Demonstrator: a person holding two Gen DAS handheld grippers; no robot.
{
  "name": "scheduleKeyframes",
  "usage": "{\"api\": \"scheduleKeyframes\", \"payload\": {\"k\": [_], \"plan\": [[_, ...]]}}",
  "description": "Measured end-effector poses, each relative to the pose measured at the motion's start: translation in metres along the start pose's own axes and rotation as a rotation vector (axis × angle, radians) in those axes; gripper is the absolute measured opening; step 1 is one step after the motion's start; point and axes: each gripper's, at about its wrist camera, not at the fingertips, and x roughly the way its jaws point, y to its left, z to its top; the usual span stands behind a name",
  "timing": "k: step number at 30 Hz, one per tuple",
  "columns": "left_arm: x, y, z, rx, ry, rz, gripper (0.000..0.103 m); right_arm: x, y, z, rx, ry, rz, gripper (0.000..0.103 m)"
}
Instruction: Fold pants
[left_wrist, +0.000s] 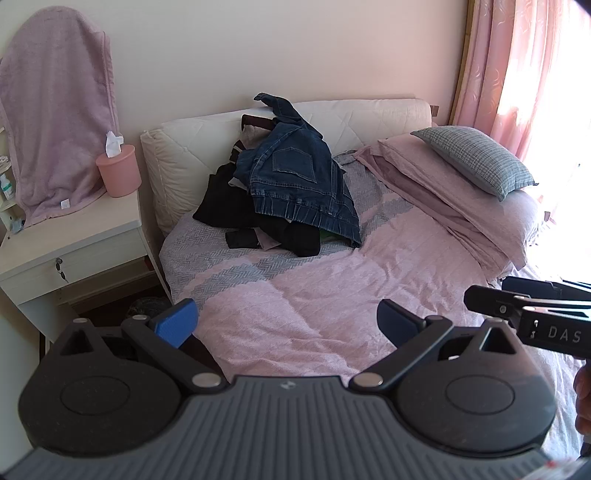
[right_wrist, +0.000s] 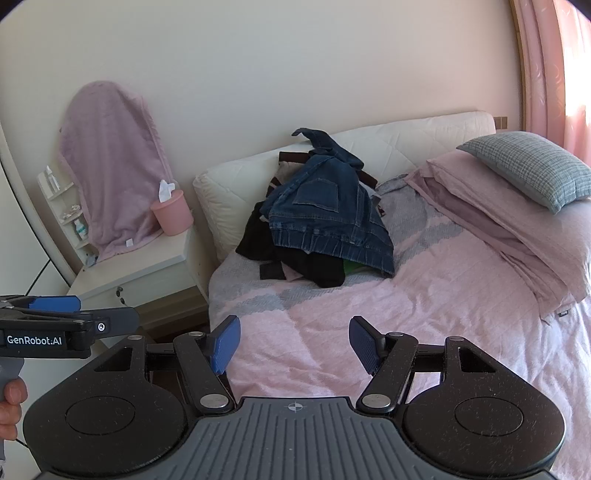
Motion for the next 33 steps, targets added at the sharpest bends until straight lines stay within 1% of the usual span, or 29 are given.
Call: {"api": "scheduleKeyframes", "payload": {"k": [5, 24, 33], "plan": [[0.002, -0.003, -0.001, 0.002, 0.0, 0.003, 0.102, 0.001, -0.004, 0.002, 0.003, 0.003, 0.0, 0.062], [0.023, -0.004, 0.018, 0.015, 0.012, 0.003, 0.102, 0.017, -0.011, 0.018, 0.008, 0.011, -0.004, 0.062], [0.041, 0.0, 0.031, 0.03, 0.019, -0.011, 0.102, 0.029, -0.018, 0.023, 0.03, 0.008, -0.027, 0.062]]}}
